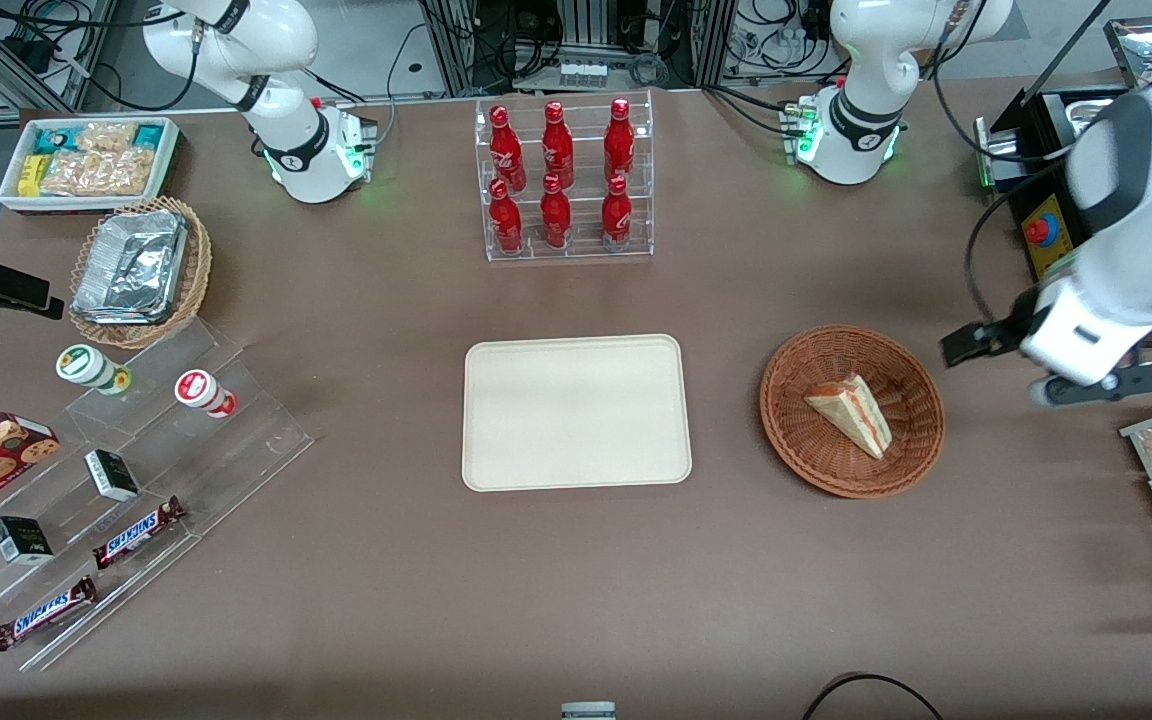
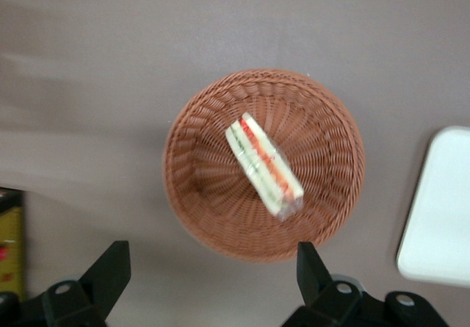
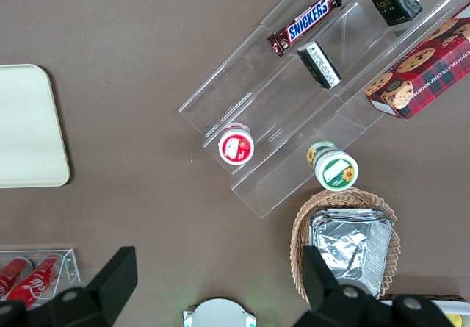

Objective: Place sandwich from basket to tray
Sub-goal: 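Move the left gripper over the sandwich in the wicker basket, then lower the left gripper and close it on the wrapped sandwich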

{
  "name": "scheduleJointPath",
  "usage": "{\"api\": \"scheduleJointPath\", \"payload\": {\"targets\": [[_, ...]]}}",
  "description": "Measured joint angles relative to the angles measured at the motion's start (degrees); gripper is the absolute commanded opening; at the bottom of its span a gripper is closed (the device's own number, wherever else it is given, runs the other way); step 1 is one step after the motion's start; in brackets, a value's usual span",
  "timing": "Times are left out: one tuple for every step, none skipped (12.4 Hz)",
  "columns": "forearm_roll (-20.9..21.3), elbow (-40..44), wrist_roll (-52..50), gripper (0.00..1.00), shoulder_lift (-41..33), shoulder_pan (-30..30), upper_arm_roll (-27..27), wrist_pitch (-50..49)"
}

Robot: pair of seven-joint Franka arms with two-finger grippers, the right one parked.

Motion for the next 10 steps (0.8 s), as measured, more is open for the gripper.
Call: {"api": "scheduleJointPath", "payload": {"targets": [[-0.01,-3.70,-5.55,1.00,-0.05,-0.31,-0.54,4.80],[-0.02,-6.80,-11.29,1.00,-0.10,-0.71,-0.95,9.05],[-0.03,-9.65,-17.24,1.00,-0.16,-1.20,-1.39,13.27],[-0.03,-12.42,-22.79,1.00,-0.21,-1.69,-1.86,17.51],[-0.03,-15.12,-27.19,1.00,-0.22,-2.09,-2.46,21.67],[-0.03,-17.44,-29.90,1.00,-0.16,-2.64,-2.94,24.74],[-0.04,-19.11,-31.52,1.00,0.08,-3.58,-3.11,26.39],[-0.04,-20.21,-32.84,1.00,0.60,-4.46,-3.16,27.71],[-0.04,-21.00,-33.56,1.00,1.41,-4.99,-3.17,28.91],[-0.03,-21.84,-33.71,1.00,2.31,-5.13,-3.16,30.36]]}}
